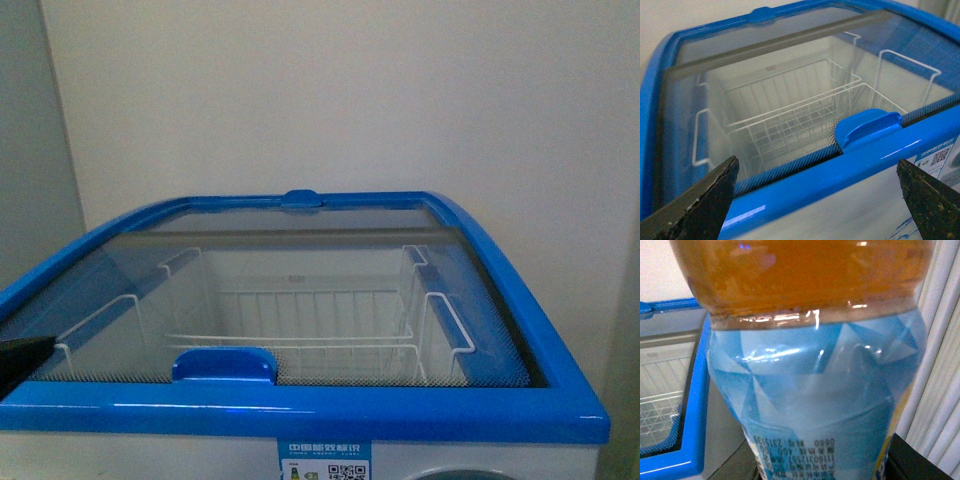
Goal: Put drink in fridge
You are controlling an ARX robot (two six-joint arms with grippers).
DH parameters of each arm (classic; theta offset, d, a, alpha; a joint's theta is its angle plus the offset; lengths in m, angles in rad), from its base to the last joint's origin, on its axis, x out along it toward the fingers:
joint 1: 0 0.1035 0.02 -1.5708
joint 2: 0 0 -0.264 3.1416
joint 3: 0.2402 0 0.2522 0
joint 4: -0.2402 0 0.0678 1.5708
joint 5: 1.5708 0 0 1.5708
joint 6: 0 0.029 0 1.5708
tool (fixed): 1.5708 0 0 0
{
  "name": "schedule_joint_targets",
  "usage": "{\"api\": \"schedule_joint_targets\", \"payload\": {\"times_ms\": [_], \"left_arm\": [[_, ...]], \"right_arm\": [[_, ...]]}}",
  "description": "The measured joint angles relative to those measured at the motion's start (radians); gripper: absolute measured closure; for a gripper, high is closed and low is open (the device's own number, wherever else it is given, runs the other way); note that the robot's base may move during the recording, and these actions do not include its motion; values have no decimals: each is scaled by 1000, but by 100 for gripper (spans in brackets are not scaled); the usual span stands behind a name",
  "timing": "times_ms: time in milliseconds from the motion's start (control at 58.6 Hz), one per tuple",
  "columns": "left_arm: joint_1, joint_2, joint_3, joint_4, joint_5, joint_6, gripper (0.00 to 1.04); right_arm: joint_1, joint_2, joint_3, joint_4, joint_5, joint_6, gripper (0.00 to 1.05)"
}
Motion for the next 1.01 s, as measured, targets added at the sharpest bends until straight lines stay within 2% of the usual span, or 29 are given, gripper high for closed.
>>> {"api": "schedule_joint_targets", "payload": {"times_ms": [85, 222, 324, 443, 682, 1006], "left_arm": [[-35, 148, 134, -48, 79, 169, 8], [-70, 247, 253, -133, 159, 317, 8], [-121, 319, 362, -299, 222, 494, 8], [-153, 383, 436, -433, 217, 644, 8], [-168, 476, 532, -463, 181, 756, 8], [-162, 572, 647, -492, 155, 814, 8]], "right_arm": [[0, 0, 0, 0, 1, 0, 67], [0, 0, 0, 0, 1, 0, 67], [0, 0, 0, 0, 0, 0, 67], [0, 0, 0, 0, 1, 0, 67], [0, 0, 0, 0, 0, 0, 67], [0, 0, 0, 0, 0, 0, 67]]}}
